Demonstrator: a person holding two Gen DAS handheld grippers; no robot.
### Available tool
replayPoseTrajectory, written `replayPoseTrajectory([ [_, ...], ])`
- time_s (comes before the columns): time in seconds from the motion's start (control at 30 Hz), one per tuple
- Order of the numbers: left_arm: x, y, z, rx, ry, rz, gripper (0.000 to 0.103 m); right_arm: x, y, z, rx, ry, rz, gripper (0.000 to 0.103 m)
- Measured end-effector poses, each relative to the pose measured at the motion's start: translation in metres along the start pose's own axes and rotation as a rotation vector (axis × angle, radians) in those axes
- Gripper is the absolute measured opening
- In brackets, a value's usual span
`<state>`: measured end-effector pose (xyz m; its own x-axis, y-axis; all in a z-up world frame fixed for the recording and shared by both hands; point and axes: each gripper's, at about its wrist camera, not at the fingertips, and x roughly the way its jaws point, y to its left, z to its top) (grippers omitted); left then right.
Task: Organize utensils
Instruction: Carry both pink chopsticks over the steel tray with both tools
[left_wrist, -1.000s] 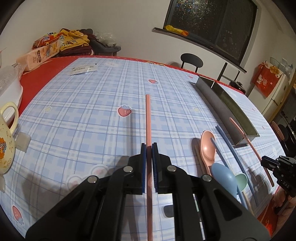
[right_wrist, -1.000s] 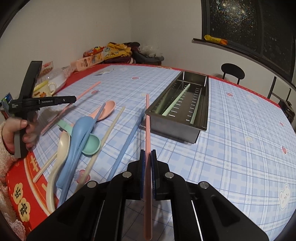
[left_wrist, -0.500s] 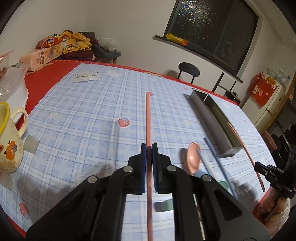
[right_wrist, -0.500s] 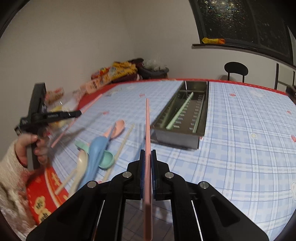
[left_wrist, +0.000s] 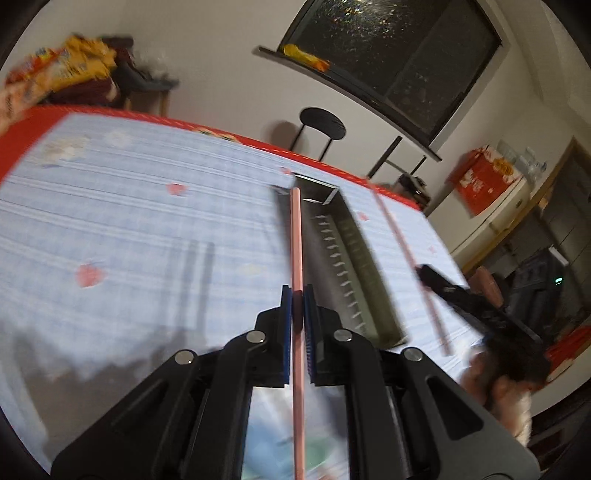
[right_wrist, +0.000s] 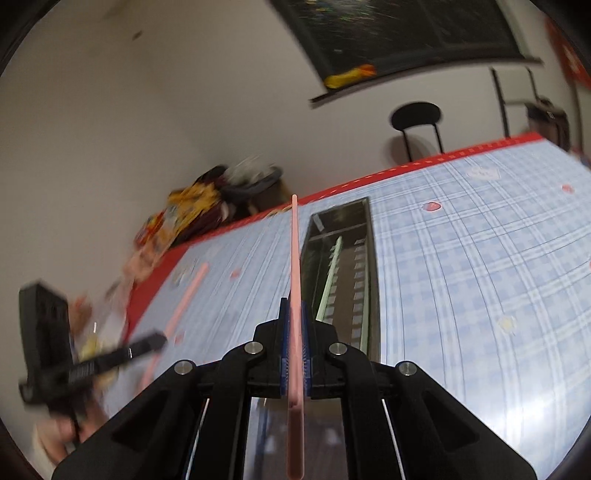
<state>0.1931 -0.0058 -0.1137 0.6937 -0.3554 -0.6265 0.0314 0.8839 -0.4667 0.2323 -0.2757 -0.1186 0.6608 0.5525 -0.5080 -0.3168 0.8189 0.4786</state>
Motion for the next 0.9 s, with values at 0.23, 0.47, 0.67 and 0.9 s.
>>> replayPoseTrajectory([
  [0.23,0.060,-0.031,0.033,-0.069,0.018,-0.036,0.010,0.032,-0.023,0.006,0.071,0.017,-0.014,0.006],
  [0.47,0.101,-0.049,0.047,-0.089,0.025,-0.035,0.010,0.032,-0.044,0.005,0.129,0.020,-0.028,0.006],
  [0.67,0.125,-0.053,0.043,-0.084,0.039,0.001,0.010,0.038,-0.041,0.002,0.118,0.037,-0.037,0.007],
  [0.9,0.142,-0.045,0.040,-0.113,0.059,0.023,0.010,0.048,-0.041,-0.002,0.120,0.059,-0.044,0.007],
])
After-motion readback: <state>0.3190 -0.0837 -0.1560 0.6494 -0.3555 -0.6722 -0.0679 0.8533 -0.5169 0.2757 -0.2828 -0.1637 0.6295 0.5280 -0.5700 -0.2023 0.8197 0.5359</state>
